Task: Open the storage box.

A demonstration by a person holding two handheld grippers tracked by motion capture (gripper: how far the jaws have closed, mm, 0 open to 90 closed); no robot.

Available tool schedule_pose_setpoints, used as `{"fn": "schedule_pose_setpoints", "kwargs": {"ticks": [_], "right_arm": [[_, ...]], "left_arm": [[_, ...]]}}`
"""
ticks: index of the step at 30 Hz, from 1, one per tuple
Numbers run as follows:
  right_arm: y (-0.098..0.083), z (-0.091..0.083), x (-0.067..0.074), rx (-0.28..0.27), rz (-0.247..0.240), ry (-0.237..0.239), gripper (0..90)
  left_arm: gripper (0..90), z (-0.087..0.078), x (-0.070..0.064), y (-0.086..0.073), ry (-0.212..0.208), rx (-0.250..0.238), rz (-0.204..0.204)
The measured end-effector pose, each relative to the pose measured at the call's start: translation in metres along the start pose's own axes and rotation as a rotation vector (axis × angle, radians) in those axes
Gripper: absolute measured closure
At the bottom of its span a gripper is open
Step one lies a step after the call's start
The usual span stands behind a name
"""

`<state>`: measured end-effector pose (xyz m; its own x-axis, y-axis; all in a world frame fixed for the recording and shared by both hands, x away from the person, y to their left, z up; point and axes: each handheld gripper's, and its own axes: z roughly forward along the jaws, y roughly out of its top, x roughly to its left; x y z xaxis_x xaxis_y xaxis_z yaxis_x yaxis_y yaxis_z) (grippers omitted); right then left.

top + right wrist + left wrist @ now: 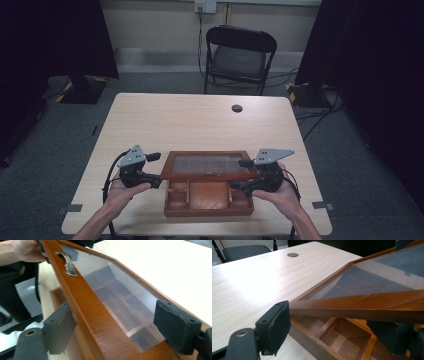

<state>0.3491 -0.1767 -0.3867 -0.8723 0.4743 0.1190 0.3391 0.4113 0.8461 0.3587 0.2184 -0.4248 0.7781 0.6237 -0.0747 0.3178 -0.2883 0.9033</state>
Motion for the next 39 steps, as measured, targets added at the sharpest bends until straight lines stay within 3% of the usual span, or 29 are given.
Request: {"fn": "schedule_pose_setpoints", "kwargs": {"ticks": [6,14,18,24,33,39], "right_arm": [[0.000,0.000,-0.006,-0.010,0.005,-0.017,23.2],[0.002,0.000,-0.011,-0.021,0.008,-0.025,24.7],[0.003,-0.003,-0.014,-0.035,0.016,-0.030,26.8],[0.001,-0.007,-0.022,-0.058,0.036,-0.049,28.8],[0.003,-0.006,-0.034,-0.083,0.059,-0.032,30.9],[0.004,-0.007,-0.041,-0.097,0.067,-0.044,39.1]], "left_arm": [[19.5,0.004,-0.001,0.002,-0.015,-0.024,-0.022],[22.4,0.004,0.001,0.007,-0.022,-0.016,-0.022],[30.7,0.006,0.000,0.011,-0.033,-0.005,-0.014],[31.2,0.010,0.003,0.014,-0.041,-0.015,-0.045],[31.1,0.012,0.008,0.017,-0.047,-0.024,-0.108],[35.6,0.012,0.008,0.024,-0.047,-0.016,-0.084]]}}
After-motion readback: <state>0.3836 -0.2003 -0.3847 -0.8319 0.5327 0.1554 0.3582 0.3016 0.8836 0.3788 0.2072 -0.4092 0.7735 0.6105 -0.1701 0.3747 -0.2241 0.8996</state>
